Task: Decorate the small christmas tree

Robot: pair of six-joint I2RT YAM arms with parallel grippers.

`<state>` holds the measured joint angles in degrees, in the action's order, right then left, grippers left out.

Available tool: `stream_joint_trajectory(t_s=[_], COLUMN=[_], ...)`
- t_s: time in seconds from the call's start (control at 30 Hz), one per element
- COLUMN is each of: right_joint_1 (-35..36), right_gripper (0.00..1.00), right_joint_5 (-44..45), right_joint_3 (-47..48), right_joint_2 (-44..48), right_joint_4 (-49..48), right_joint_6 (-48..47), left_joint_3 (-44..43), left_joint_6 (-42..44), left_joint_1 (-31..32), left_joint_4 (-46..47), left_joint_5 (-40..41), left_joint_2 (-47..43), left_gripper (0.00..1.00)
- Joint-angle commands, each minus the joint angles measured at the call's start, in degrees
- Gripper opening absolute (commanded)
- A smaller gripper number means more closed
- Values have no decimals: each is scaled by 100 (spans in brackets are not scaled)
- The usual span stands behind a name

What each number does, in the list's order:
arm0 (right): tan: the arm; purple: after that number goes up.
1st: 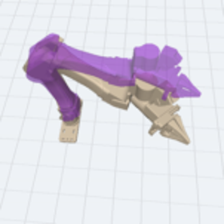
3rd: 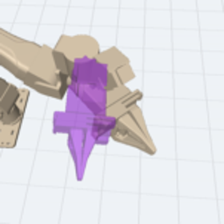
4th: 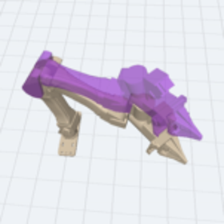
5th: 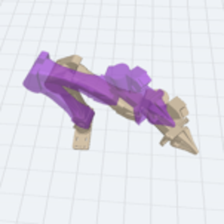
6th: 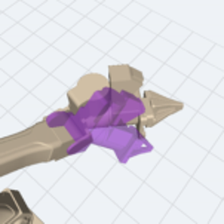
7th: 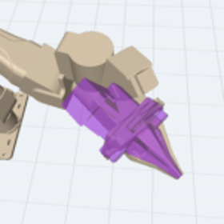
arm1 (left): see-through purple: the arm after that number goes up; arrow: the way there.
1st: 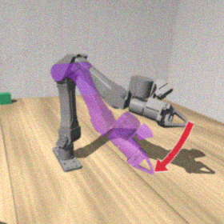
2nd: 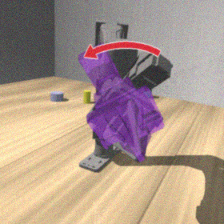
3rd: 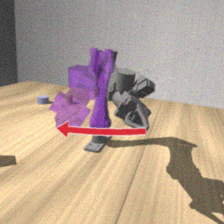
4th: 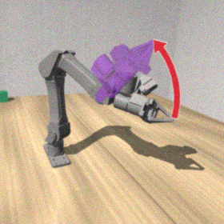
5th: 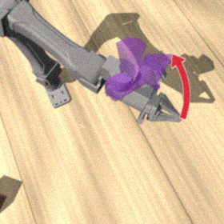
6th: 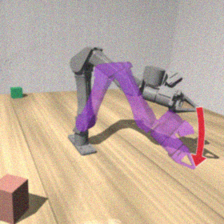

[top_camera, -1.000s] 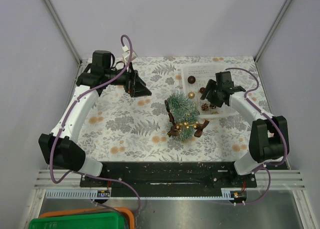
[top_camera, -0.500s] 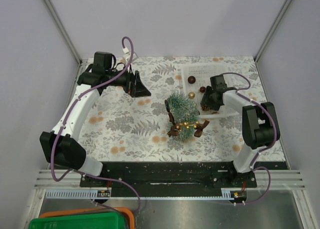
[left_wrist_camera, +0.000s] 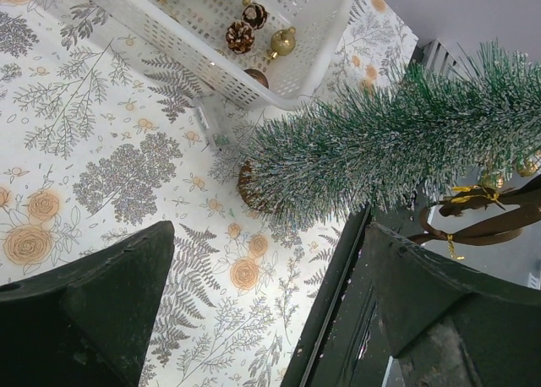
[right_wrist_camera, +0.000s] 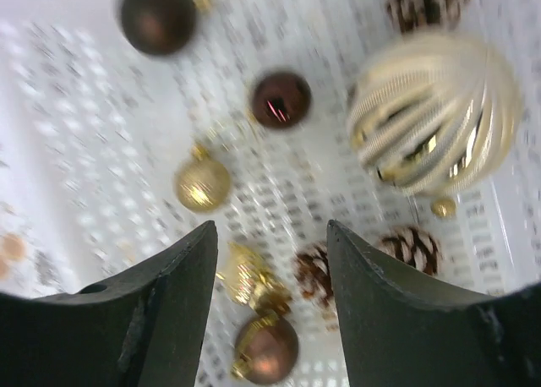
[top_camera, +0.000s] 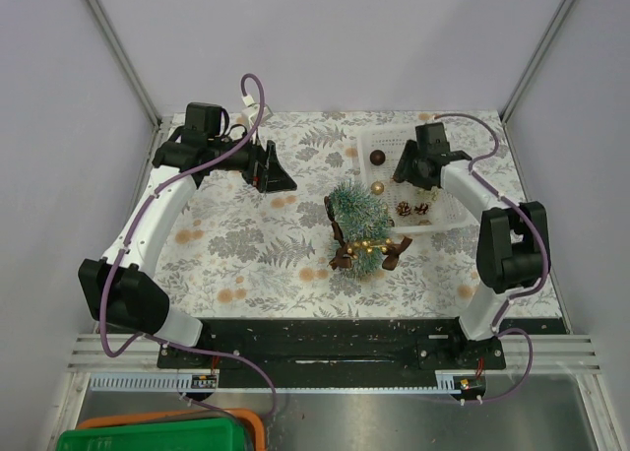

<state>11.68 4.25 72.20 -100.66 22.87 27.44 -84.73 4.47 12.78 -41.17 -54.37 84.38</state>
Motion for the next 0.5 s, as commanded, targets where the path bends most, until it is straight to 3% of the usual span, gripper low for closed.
stream_joint_trajectory(t_s=[0.0, 0.2, 0.47], right_joint_1=[53, 62, 53], right_gripper=[63, 64, 64], right_joint_5=[260, 366, 673], right_joint_3=[899, 1278, 1279], right_joint_2=[-461, -1262, -1641], right_joint_4=[-72, -142, -336], right_joint_6=[-72, 129, 279], left_joint_3=[-255, -299, -343], left_joint_6=[106, 230, 195], left_joint_1=[-3, 6, -3], left_joint_4=[-119, -234, -243], left_joint_5=[128, 225, 234], left_joint_2=[-27, -53, -18], left_gripper=[99, 99, 99])
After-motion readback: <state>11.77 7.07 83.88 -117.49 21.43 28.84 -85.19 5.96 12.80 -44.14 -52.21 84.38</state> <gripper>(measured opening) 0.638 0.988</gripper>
